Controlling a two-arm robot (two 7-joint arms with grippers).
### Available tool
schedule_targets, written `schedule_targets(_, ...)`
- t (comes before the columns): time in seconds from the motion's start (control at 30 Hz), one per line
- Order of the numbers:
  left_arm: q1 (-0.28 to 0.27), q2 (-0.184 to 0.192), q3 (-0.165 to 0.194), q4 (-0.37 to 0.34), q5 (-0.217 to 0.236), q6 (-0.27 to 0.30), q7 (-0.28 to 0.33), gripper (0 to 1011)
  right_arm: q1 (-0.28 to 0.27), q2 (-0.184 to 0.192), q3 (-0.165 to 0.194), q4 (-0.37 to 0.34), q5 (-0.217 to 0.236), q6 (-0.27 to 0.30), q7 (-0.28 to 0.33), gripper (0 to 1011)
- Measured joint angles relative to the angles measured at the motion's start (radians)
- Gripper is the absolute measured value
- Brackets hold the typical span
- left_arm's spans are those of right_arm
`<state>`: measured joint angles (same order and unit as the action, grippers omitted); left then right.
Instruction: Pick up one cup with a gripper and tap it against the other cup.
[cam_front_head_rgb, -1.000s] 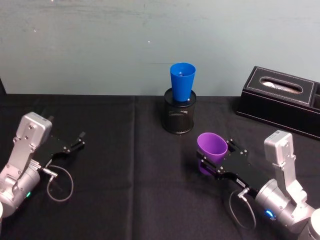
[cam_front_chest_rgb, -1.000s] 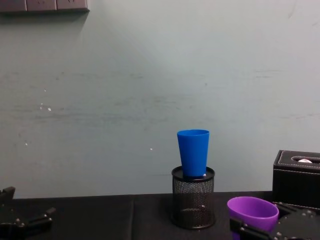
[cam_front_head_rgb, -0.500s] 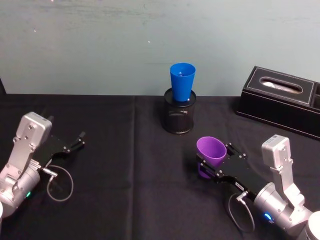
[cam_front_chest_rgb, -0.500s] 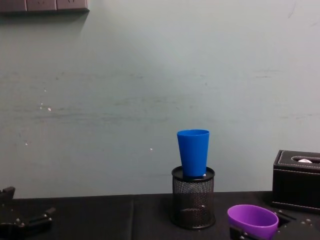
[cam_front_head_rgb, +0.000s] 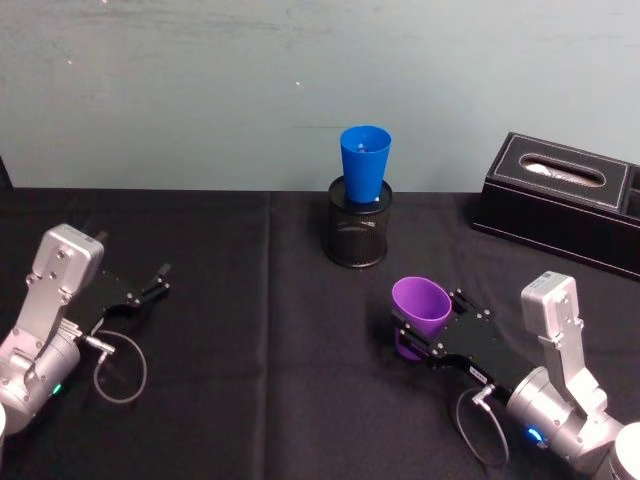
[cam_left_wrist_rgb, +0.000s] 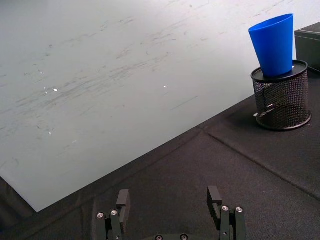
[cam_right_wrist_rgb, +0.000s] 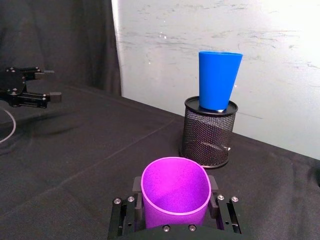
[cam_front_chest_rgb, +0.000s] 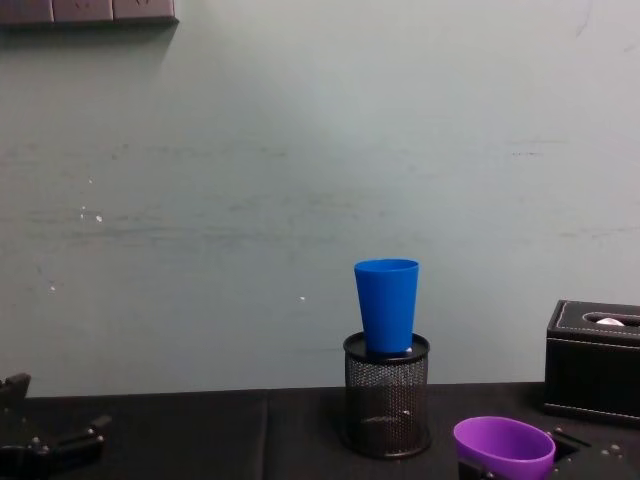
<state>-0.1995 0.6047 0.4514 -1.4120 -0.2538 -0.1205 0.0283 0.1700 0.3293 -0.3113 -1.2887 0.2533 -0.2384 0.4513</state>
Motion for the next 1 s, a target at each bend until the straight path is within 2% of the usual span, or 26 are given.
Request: schedule_targets(1.0, 0.000, 0.000, 0.000, 0.000, 0.000, 0.000, 0.000, 1011, 0.001, -0.007, 0.000, 0.014, 0.009, -0.002, 0.004, 729)
